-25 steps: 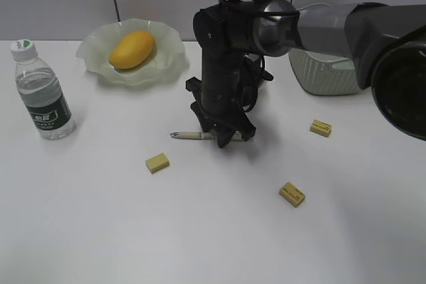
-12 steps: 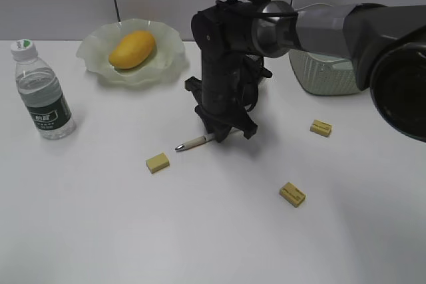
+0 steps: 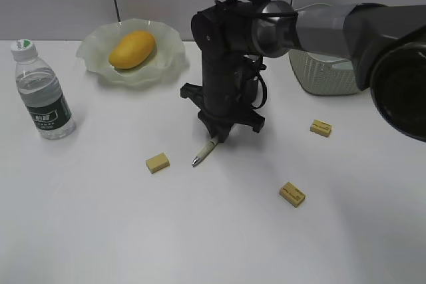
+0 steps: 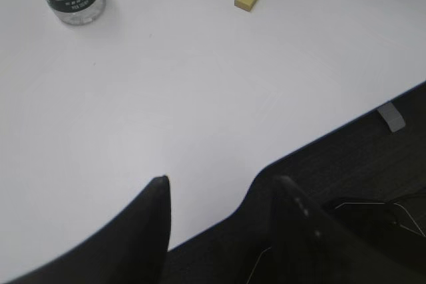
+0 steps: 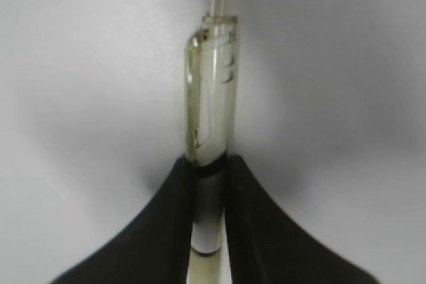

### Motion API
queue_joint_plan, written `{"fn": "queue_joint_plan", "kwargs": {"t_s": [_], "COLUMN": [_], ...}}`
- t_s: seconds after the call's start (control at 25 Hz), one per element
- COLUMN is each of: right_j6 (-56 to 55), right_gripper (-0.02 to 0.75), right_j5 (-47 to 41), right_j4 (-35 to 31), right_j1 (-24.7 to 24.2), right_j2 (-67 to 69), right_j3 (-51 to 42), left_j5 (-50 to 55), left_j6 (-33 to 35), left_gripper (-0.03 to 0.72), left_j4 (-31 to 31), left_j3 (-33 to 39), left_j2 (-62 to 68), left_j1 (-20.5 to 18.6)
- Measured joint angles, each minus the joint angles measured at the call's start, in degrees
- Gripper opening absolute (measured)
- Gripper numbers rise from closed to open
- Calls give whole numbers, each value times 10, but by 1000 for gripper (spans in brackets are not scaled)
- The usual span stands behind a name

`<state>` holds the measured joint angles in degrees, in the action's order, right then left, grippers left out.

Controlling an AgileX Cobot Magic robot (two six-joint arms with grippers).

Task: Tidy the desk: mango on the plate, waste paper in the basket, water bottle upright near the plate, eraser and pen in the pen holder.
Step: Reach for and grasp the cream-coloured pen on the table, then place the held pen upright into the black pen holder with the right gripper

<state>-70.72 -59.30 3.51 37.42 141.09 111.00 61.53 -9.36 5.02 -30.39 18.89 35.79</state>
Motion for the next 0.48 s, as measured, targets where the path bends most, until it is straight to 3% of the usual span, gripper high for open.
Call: {"fn": "queue_joint_plan", "kwargs": {"t_s": [0.28,0.48], "right_j6": [93,122], "right_gripper": [122,122], "right_j5": [-84,-94], "right_j4": [21,29], "right_j1": [0,-1], "right_j2": [-10,-42], "right_j3": [-10,-12], "left_j5": [0,0], "left_j6": [0,0], "left_gripper": [372,372], "left_j4": [0,0], "left_j3": [0,0], "left_j2": [0,0], "left_j1": [0,0]}}
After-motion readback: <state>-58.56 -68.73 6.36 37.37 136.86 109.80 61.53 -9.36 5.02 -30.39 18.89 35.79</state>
